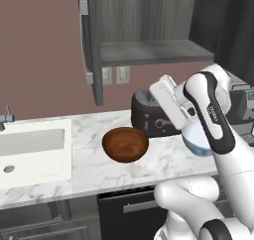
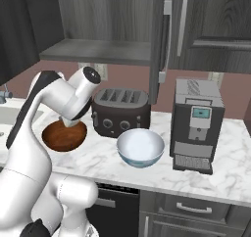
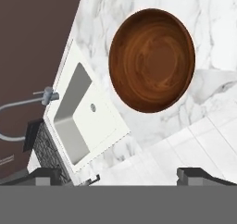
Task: Open the cabinet. Pick the bowls from the counter and place them in the cabinet. Then close the cabinet.
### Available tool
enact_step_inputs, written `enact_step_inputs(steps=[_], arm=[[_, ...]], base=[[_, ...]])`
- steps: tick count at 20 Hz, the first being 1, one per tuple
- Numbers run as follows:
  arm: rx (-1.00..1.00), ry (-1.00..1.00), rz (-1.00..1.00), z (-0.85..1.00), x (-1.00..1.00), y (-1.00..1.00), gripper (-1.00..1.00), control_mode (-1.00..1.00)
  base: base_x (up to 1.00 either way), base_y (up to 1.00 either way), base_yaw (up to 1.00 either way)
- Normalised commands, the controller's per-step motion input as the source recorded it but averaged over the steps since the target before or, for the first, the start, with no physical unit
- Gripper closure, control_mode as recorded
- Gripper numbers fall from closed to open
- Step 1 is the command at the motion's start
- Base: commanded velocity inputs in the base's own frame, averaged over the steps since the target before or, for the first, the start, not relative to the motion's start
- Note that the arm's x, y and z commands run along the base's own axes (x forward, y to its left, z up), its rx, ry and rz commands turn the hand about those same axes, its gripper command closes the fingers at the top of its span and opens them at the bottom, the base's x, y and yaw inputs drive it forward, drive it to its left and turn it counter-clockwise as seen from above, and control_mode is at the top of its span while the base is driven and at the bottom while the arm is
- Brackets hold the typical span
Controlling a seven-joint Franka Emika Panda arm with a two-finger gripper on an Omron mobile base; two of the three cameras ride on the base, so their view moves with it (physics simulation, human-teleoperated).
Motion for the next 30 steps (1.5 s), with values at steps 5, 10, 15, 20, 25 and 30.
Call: enact_step_inputs(steps=[5, 10, 15, 20, 25, 30], arm=[[-0.07, 0.03, 0.0, -0.16, 0.01, -0.07, -1.0, -1.0], [-0.13, 0.07, 0.0, -0.16, 0.0, -0.04, -1.0, -1.0], [-0.09, 0.01, 0.0, -0.11, 0.0, 0.0, -1.0, -1.0], [-0.07, 0.0, 0.0, -0.1, 0.0, 0.0, -1.0, -1.0], [-0.09, 0.0, 0.0, -0.2, 0.0, -0.09, -1.0, -1.0], [-0.11, 0.0, 0.0, -0.24, 0.0, -0.16, -1.0, -1.0]], base=[[0.0, 0.0, 0.0], [0.0, 0.0, 0.0], [0.0, 0.0, 0.0], [0.0, 0.0, 0.0], [0.0, 0.0, 0.0], [0.0, 0.0, 0.0]])
